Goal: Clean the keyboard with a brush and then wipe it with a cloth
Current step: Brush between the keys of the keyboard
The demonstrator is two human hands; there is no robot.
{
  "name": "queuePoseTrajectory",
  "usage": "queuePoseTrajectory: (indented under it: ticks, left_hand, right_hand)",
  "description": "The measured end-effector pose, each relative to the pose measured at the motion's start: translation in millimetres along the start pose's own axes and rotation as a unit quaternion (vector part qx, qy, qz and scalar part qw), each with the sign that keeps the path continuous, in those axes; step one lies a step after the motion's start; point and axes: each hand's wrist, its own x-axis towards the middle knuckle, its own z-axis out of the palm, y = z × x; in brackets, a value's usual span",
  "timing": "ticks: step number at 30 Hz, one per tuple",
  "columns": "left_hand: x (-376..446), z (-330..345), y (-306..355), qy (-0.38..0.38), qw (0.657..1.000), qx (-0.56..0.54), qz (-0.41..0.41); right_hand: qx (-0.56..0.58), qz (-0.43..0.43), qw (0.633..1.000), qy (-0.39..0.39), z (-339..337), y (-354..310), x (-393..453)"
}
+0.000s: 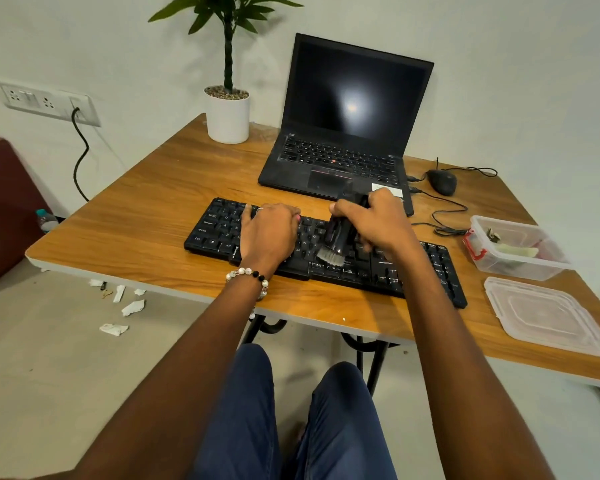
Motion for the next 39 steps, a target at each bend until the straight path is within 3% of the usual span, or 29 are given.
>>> queuePoseTrajectory:
  ticks: [6, 11, 14, 19, 22, 26, 29, 34, 39]
  left_hand:
    - [-0.6, -1.4, -0.1, -0.001, 1.000, -0.006, -0.002]
    - [-0.8, -2.2, 1.1, 0.001, 1.000, -0.001, -0.002]
    - [-1.2, -2.6, 1.8, 0.001, 1.000, -0.003, -0.004]
    - [-1.2, -2.5, 1.0, 0.005, 1.000, 0.000, 0.001]
    - [-1.3, -3.0, 0.8, 0.008, 1.000, 0.004, 0.003]
    - [-0.9, -3.1, 0.1, -0.004, 1.000, 0.011, 0.005]
    - [-0.7, -2.8, 0.6, -0.003, 1.000, 0.012, 0.003]
    - [-2.0, -4.5, 1.2, -0.001, 1.000, 0.008, 0.004]
    - [-1.1, -4.2, 1.3, -0.002, 1.000, 0.013, 0.007]
  right_hand:
    - [0.010, -0.026, 0.993, 0.116, 16.8, -1.9, 2.8]
    - [-0.058, -0.031, 0.996, 0.064, 17.5, -4.7, -2.1]
    - [-0.036, -0.002, 0.999, 0.009, 5.8, -7.0, 3.7]
    - [0.009, -0.016, 0.995, 0.101, 23.4, -8.6, 6.7]
    - [-0.031, -0.058, 0.991, 0.116, 36.3, -10.0, 0.6]
    - [-0.104, -0.044, 0.992, 0.063, 26.8, -16.8, -1.4]
    - [-0.050, -0.016, 0.998, -0.022, 10.3, -23.0, 2.4]
    - [-0.017, -0.022, 0.997, 0.070, 24.3, -17.9, 0.3]
    - [-0.032, -0.032, 0.999, 0.020, 22.5, -17.4, -10.3]
